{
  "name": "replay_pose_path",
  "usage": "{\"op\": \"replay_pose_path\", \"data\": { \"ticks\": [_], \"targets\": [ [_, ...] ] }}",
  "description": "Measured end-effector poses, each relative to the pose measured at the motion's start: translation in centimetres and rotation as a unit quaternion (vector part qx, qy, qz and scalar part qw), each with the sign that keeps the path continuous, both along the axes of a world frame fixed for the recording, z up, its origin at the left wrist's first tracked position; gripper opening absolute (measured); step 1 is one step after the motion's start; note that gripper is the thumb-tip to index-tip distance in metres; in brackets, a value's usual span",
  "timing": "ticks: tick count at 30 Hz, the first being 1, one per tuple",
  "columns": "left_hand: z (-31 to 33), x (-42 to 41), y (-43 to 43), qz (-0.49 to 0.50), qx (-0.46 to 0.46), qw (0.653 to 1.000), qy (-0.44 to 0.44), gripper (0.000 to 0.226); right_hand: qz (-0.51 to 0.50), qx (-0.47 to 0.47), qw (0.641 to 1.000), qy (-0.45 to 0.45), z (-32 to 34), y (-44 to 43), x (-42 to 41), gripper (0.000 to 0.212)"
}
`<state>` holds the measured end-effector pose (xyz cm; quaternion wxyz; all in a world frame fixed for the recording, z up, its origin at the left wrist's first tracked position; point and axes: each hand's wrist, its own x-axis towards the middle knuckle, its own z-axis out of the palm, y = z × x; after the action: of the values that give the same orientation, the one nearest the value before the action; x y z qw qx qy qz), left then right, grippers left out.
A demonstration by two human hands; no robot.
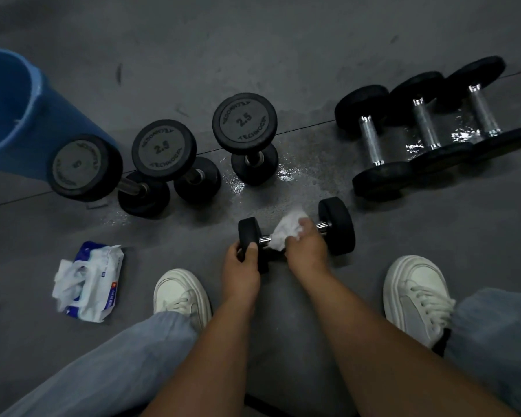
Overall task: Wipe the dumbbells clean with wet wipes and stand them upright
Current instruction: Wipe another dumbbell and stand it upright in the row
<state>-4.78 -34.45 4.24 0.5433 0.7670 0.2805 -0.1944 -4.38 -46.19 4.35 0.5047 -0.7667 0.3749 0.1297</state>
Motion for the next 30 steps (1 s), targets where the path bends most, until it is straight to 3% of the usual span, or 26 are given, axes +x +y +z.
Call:
{"op": "replay_pose_path", "data": {
  "ticks": [3,5,7,9,11,14,17,21,25,28,30],
  "targets": [
    [0.3,-0.2,-0.1,-0.003,0.001,1.0,0.001,0.031,0.121,0.057,0.989,0.061,-0.2,0.6,0.1,0.045],
    [0.5,-0.4,-0.1,-0.005,0.001,1.0,0.005,0.031,0.048,0.126,0.991,0.02,-0.1,0.9,0.1,0.044],
    [0.6,-0.6,0.0,0.007,-0.003,1.0,0.012,0.03,-0.02,0.071,0.997,0.014,-1.1,0.4,-0.3,0.057],
    [0.6,-0.7,-0.2,0.022,-0.003,1.0,0.02,0.024,0.058,0.036,0.993,0.094,-1.1,0.2,-1.3,0.08],
    [0.7,-0.7,-0.3,0.034,0.0,0.999,0.027,0.016,0.12,0.063,0.984,0.113,-1.2,0.4,-2.1,0.087],
    [0.5,-0.9,-0.2,0.037,0.005,0.999,0.023,0.013,0.081,0.071,0.994,0.018,-1.1,-0.1,-2.1,0.048],
    [0.5,-1.0,-0.2,0.044,0.008,0.999,0.021,0.014,-0.045,-0.056,0.994,-0.077,-0.6,-0.5,-1.9,0.023],
    [0.7,-0.9,-0.2,0.04,0.006,0.999,0.027,0.021,-0.091,-0.079,0.987,-0.108,-0.5,0.0,-1.8,0.034],
    [0.5,-1.0,-0.1,0.036,0.013,0.999,0.03,0.021,0.031,-0.008,0.999,0.004,-0.7,0.2,-2.0,0.037],
    [0.6,-1.0,-0.1,0.045,0.007,0.999,0.029,0.017,0.041,-0.031,0.995,-0.083,0.3,0.0,-0.8,0.028],
    [0.8,-1.0,-0.1,0.044,0.004,0.999,0.027,0.017,0.005,-0.104,0.988,-0.116,-0.4,-0.7,0.3,0.028]
  ]
}}
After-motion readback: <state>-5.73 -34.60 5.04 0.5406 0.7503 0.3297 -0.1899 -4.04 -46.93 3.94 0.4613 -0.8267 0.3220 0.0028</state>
